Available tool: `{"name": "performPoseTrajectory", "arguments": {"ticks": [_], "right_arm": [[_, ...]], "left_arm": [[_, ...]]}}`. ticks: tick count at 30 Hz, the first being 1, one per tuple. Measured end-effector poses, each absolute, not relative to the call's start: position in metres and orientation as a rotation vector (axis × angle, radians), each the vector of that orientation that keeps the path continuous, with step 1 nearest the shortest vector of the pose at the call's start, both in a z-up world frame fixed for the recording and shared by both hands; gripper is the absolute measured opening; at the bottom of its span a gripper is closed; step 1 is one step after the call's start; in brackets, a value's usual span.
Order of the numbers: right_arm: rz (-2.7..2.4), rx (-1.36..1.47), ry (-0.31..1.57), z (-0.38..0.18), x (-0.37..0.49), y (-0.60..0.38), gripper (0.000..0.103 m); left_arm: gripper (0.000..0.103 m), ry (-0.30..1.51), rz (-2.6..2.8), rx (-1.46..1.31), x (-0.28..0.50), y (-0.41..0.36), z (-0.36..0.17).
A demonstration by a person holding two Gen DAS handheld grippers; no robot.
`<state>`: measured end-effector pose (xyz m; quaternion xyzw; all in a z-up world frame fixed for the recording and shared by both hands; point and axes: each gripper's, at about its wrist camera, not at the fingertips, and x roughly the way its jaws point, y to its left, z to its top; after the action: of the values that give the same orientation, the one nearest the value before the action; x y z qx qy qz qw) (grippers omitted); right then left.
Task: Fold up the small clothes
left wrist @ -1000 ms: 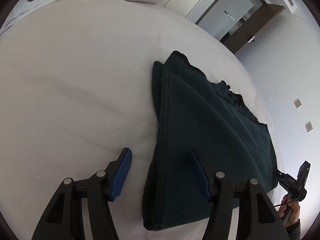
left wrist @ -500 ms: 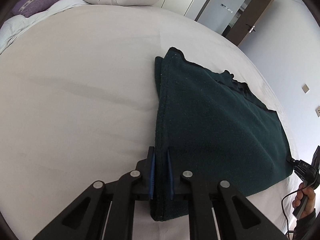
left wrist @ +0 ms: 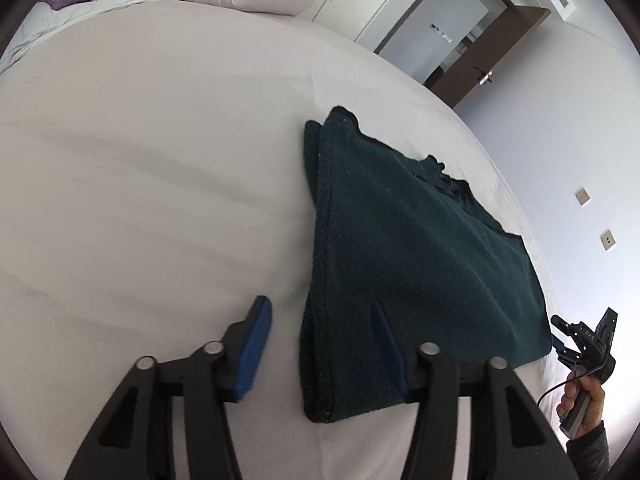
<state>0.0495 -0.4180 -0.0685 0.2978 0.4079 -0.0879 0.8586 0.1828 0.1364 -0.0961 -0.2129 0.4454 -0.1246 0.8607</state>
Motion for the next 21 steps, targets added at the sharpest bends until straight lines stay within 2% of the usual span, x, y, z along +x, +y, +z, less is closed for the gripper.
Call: {"name": "performPoseTrajectory", "arguments": {"ticks": [1, 4, 9, 12, 16, 17, 19, 21], "right_arm": [[-0.203, 0.629, 0.817, -0.06, 0.043, -0.418, 0.062], [-0.172, 0.629, 0.764, -0.039, 0.036, -0.407, 0.062], [0.171, 0.612, 0.799, -0.021, 0.07, -0.329, 0.062], [0.358, 0.635, 0.846, -0.035, 0.098, -0.277, 0.062], [0.398, 0.687, 0.967, -0.084, 0.126, -0.242, 0.062], [0.39, 0.693, 0.968, -0.092, 0.126, -0.241, 0.06], [0.38, 0.739, 0.924, -0.099, 0.121, -0.255, 0.045], [0.34, 0.828, 0.889, -0.107, 0.113, -0.283, 0.035]], "left_arm": [[0.065, 0.918, -0.252, -0.469, 0.18, 0.141, -0.093], [0.065, 0.904, -0.259, -0.522, 0.182, 0.148, -0.089], [0.065, 0.873, -0.266, -0.393, 0.188, 0.12, -0.071], [0.065, 0.858, -0.275, -0.278, 0.192, 0.094, -0.064], [0.065, 0.894, -0.264, -0.213, 0.202, 0.075, -0.076], [0.065, 0.921, -0.255, -0.196, 0.205, 0.073, -0.082], [0.065, 0.932, -0.234, -0.183, 0.205, 0.074, -0.091], [0.065, 0.927, -0.213, -0.191, 0.204, 0.078, -0.093]]}}
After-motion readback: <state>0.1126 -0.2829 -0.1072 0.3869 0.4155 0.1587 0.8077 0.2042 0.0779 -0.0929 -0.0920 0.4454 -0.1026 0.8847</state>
